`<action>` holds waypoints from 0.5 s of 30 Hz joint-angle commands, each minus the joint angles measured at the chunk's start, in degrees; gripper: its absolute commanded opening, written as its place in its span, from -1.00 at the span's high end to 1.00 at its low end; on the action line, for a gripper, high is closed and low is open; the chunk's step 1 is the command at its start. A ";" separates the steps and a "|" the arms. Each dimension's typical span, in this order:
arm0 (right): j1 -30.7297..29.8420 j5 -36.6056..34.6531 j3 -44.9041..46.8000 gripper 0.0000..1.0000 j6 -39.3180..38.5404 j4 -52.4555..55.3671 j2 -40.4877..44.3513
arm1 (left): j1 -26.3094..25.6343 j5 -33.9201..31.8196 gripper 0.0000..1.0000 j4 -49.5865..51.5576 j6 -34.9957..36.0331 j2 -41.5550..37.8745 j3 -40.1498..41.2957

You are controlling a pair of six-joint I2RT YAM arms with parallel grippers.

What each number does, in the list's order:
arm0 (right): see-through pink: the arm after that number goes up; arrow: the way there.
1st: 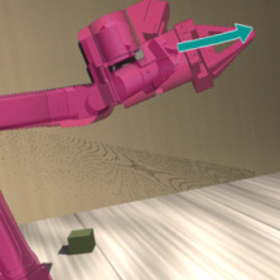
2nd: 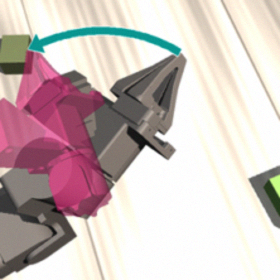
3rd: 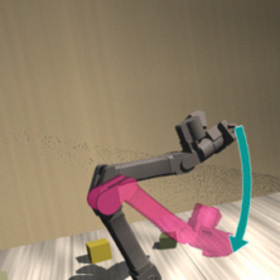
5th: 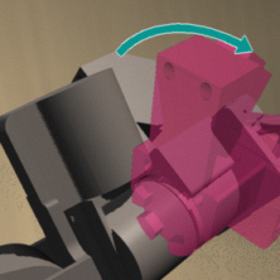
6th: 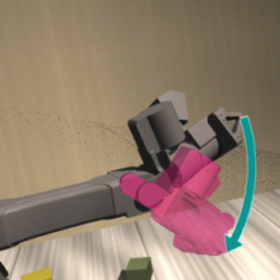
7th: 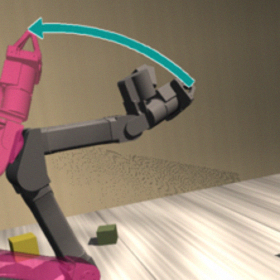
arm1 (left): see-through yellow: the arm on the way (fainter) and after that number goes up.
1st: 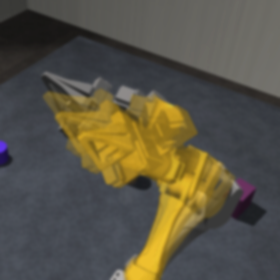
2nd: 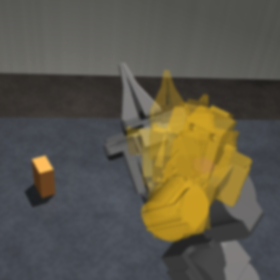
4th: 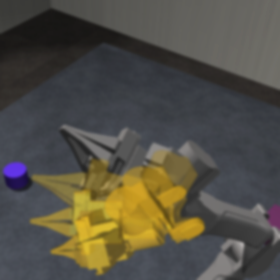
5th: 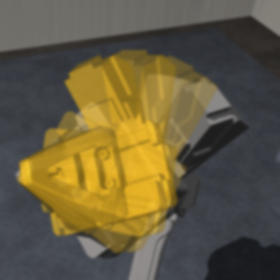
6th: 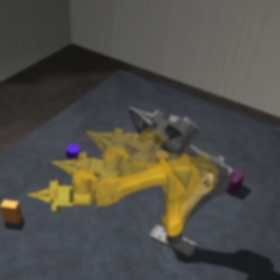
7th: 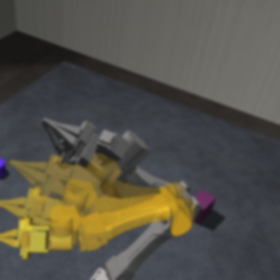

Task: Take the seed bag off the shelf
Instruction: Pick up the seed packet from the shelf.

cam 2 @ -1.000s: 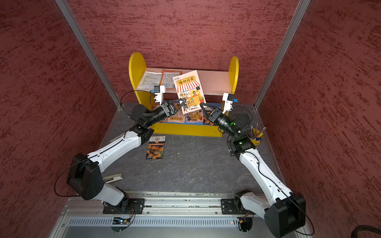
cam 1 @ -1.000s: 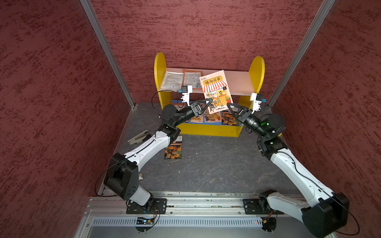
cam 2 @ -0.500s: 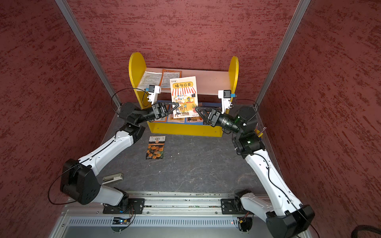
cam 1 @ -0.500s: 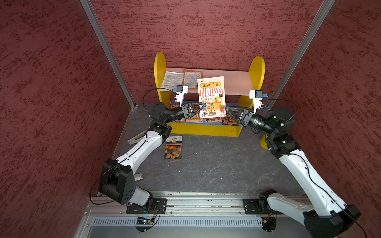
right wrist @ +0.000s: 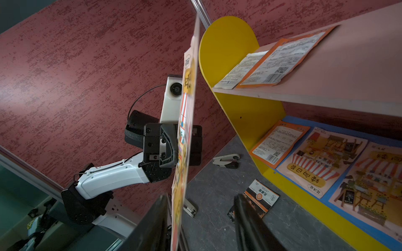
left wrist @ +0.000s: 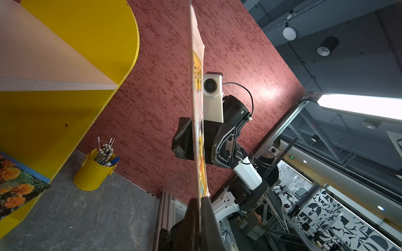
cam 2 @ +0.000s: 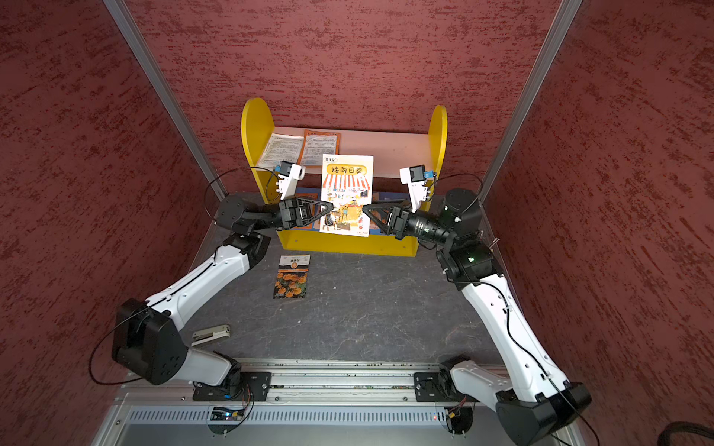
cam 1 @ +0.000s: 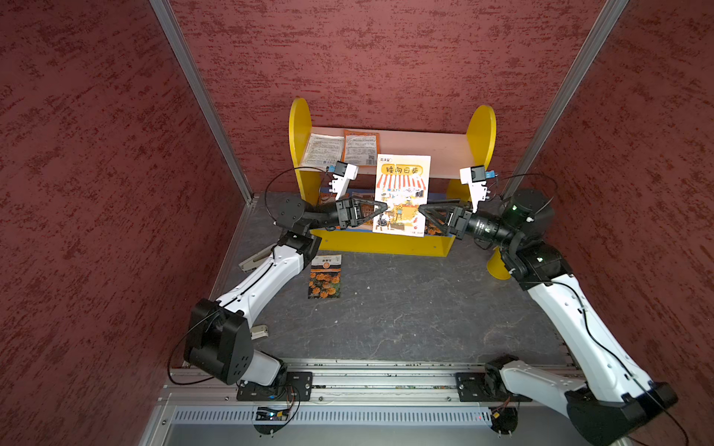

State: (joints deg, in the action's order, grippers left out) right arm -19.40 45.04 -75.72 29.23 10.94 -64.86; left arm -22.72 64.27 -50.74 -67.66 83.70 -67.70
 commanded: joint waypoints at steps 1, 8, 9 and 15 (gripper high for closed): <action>-0.06 0.63 -2.36 0.07 -1.52 0.64 -0.04 | -0.41 1.35 1.00 -2.89 -1.14 0.50 0.38; -0.05 3.61 -2.06 0.69 1.48 -3.78 -0.88 | -1.66 0.59 1.00 1.18 1.98 0.85 -0.15; -0.11 3.65 -2.06 0.78 1.62 -4.04 -0.95 | -1.80 0.50 1.00 1.74 2.40 0.84 -0.13; -0.21 4.28 -1.13 1.00 3.16 -5.74 -1.04 | -1.90 -0.68 0.20 6.55 5.89 0.27 -0.31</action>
State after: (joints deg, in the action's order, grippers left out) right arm -19.38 47.88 -76.40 31.24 8.47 -65.91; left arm -24.29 64.12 -47.22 -64.55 84.27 -67.70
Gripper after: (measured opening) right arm 0.044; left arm 0.362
